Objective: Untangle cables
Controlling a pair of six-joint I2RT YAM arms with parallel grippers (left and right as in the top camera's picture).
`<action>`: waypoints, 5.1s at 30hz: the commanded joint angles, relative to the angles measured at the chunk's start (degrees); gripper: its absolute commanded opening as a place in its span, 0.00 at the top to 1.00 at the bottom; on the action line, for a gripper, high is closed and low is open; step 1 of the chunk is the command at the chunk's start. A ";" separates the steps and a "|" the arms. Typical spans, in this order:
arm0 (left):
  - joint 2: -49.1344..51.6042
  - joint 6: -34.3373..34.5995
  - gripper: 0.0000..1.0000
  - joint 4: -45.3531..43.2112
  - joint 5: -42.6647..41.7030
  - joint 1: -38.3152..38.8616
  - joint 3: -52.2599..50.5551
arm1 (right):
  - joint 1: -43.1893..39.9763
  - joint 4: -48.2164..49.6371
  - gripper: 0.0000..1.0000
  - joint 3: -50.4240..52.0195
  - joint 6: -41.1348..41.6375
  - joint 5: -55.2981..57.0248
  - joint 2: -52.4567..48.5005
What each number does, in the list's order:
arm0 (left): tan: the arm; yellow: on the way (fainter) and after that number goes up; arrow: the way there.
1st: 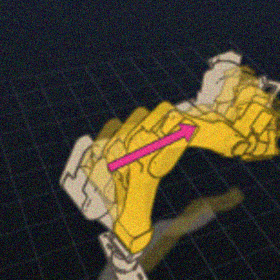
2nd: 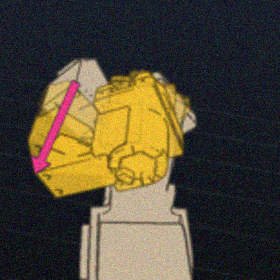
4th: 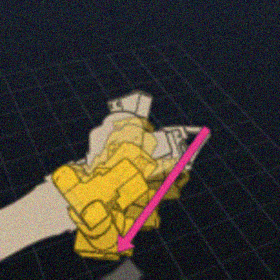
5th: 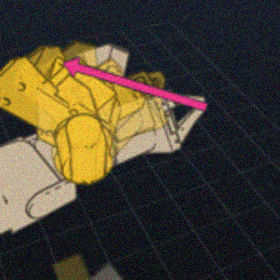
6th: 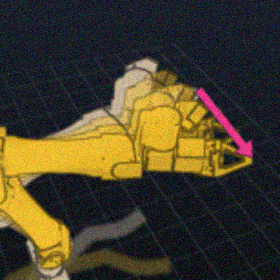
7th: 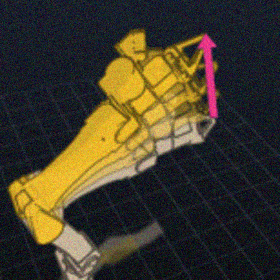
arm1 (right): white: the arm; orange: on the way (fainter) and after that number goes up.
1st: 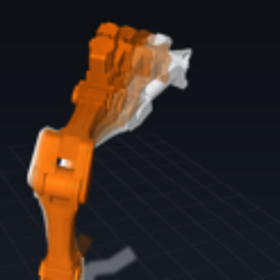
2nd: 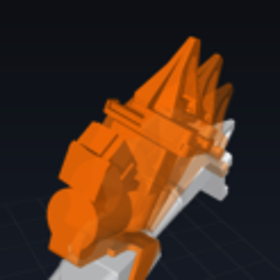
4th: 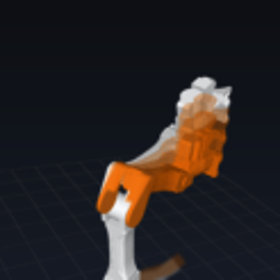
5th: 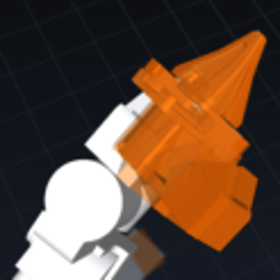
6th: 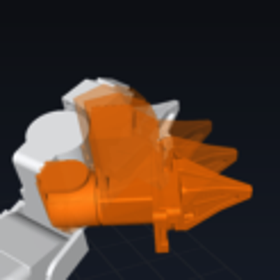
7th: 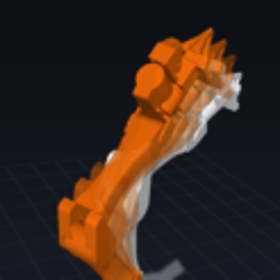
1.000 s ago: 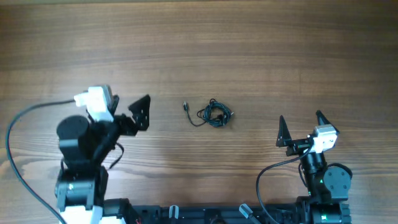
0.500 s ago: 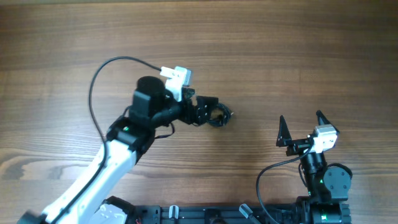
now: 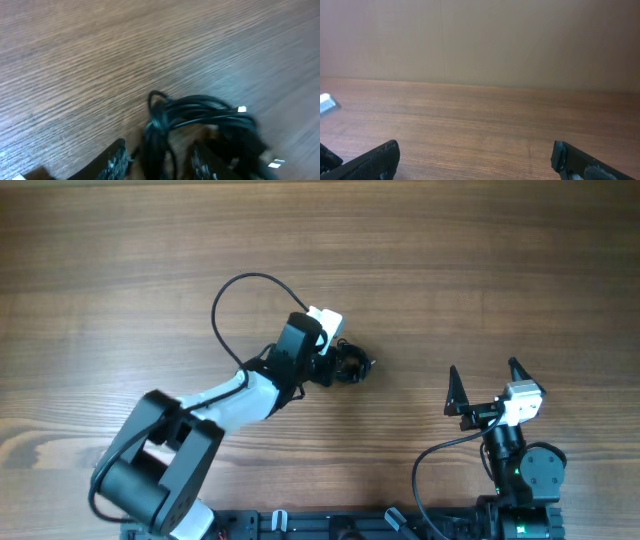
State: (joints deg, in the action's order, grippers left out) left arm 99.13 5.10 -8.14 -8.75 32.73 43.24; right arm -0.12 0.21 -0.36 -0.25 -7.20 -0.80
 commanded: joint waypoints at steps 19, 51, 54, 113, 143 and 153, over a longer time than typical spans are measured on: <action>-19.30 49.11 0.28 19.89 25.55 0.17 0.72 | 0.31 0.15 0.00 0.07 0.26 0.79 0.26; -26.60 12.28 0.96 21.18 14.51 -7.93 6.01 | 0.31 0.17 0.00 0.07 0.24 0.79 0.26; -33.33 12.28 0.96 25.46 14.53 -9.03 6.01 | 0.26 4.74 0.00 0.07 -2.10 1.51 0.26; -34.49 4.09 0.96 29.99 -1.33 -2.56 5.92 | 28.41 37.11 0.95 -24.72 74.03 -24.57 -71.84; -34.21 12.07 0.96 24.48 -13.81 -15.52 5.90 | 29.00 35.23 0.00 -24.72 76.24 -19.34 -71.56; -27.87 2.58 0.96 25.05 -46.93 -22.51 5.84 | 13.81 45.33 0.48 -24.72 54.01 -54.62 -71.60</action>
State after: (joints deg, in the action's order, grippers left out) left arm 68.07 11.46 17.23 -47.13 10.48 48.60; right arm 11.92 45.43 -24.38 55.35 -55.90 -72.12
